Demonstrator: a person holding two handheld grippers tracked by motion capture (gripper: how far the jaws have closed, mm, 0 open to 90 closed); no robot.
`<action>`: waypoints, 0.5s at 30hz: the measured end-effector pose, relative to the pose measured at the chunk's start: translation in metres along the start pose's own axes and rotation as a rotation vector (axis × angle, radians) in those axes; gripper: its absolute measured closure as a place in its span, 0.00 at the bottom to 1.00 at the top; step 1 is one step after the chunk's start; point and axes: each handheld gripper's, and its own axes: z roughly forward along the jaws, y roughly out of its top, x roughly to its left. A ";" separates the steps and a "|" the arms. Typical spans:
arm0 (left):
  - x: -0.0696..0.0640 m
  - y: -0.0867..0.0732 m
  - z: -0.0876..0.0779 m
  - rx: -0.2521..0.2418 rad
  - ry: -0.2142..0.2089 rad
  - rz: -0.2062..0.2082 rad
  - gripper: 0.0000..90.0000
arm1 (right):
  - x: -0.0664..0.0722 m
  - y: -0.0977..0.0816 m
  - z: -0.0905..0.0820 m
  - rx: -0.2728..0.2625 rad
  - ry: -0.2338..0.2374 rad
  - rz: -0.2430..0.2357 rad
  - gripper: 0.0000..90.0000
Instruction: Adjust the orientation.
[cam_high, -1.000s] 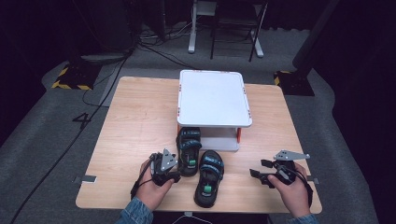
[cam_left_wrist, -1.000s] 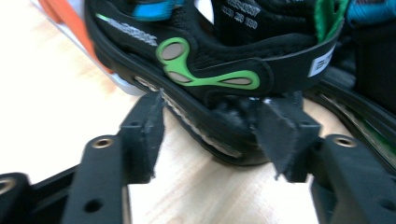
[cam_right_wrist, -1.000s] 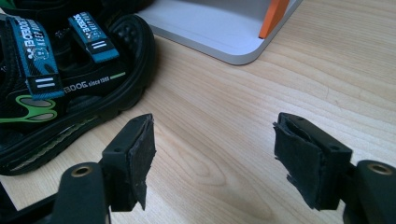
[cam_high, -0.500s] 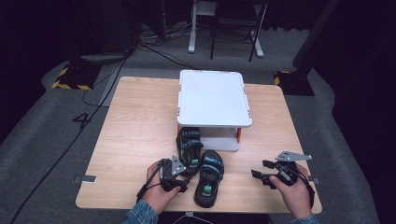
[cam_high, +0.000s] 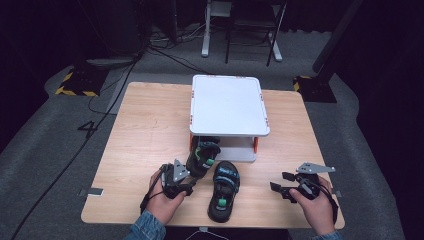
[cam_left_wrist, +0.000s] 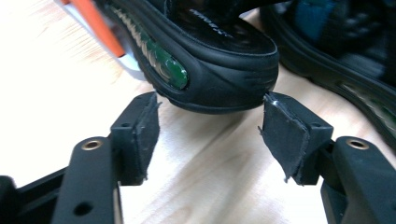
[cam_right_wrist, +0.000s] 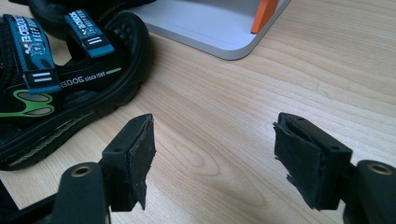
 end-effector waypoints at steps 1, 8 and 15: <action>0.001 0.001 0.003 0.003 -0.016 -0.011 0.43 | 0.000 0.000 0.000 0.003 0.002 0.000 0.33; 0.008 0.022 0.019 -0.056 -0.010 -0.022 0.47 | 0.001 -0.004 0.000 0.011 -0.005 0.004 0.33; 0.015 0.034 0.041 -0.076 0.014 -0.028 0.48 | -0.006 -0.018 -0.010 0.019 -0.036 0.043 0.33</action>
